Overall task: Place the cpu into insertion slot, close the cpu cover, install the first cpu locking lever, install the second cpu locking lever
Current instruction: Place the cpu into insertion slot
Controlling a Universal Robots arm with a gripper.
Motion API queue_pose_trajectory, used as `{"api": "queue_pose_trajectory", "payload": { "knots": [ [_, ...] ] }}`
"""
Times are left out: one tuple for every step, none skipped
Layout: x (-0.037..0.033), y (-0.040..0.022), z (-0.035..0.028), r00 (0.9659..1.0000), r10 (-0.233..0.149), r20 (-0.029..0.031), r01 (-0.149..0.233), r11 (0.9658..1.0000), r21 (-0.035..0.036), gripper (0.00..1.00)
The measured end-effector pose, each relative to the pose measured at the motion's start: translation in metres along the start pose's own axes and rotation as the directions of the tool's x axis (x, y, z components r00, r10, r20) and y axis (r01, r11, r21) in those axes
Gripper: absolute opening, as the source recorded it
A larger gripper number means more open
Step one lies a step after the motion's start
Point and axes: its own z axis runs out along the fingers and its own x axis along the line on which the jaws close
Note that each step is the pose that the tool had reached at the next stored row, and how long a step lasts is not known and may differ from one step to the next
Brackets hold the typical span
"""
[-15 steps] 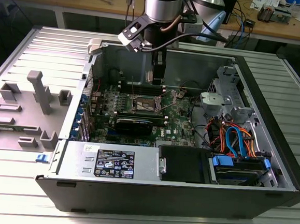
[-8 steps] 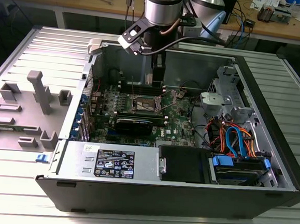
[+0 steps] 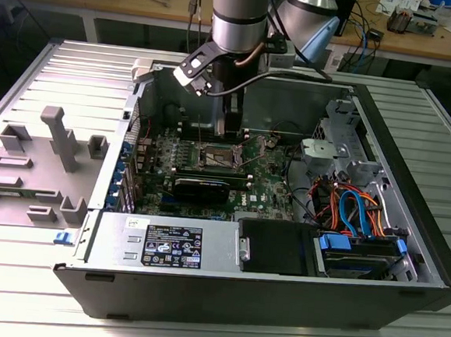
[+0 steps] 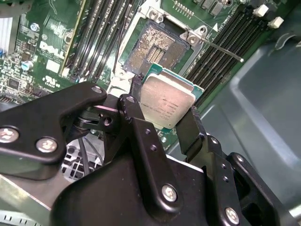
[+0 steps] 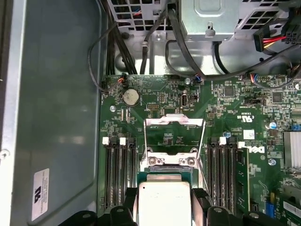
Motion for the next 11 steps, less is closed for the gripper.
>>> {"api": "queue_pose_trajectory", "payload": {
  "knots": [
    [-0.0001, -0.0001, 0.0021, 1.0, 0.0, 0.0, 0.0, 1.0, 0.0001, 0.54],
    [-0.0001, -0.0002, 0.0028, 1.0, 0.0, 0.0001, 0.0, 1.0, 0.0, 0.54],
    [-0.0002, -0.0003, 0.0033, 1.0, 0.0, 0.0001, 0.0, 1.0, -0.0001, 0.54],
    [-0.0002, -0.0003, 0.0034, 1.0, 0.0, 0.0003, 0.0, 1.0, -0.0001, 0.54],
    [-0.0002, -0.0003, 0.0035, 1.0, 0.0, 0.0005, 0.0, 1.0, -0.0003, 0.54],
    [-0.0002, -0.0003, 0.0037, 1.0, 0.0, 0.0006, 0.0, 1.0, -0.0007, 0.54],
    [-0.0002, -0.0003, 0.0037, 1.0, 0.0, 0.0005, 0.0, 1.0, -0.0008, 0.54],
    [-0.0002, -0.0003, 0.0037, 1.0, 0.0, 0.0006, 0.0, 1.0, -0.0008, 0.54],
    [-0.0002, -0.0005, 0.0037, 1.0, 0.0, 0.0006, 0.0, 1.0, -0.0008, 0.54],
    [-0.0002, -0.0005, 0.0037, 1.0, 0.0, 0.0006, 0.0, 1.0, -0.0009, 0.54],
    [-0.0001, -0.0005, 0.0037, 1.0, 0.0, 0.0005, 0.0, 1.0, -0.0012, 0.54]
  ]
}}
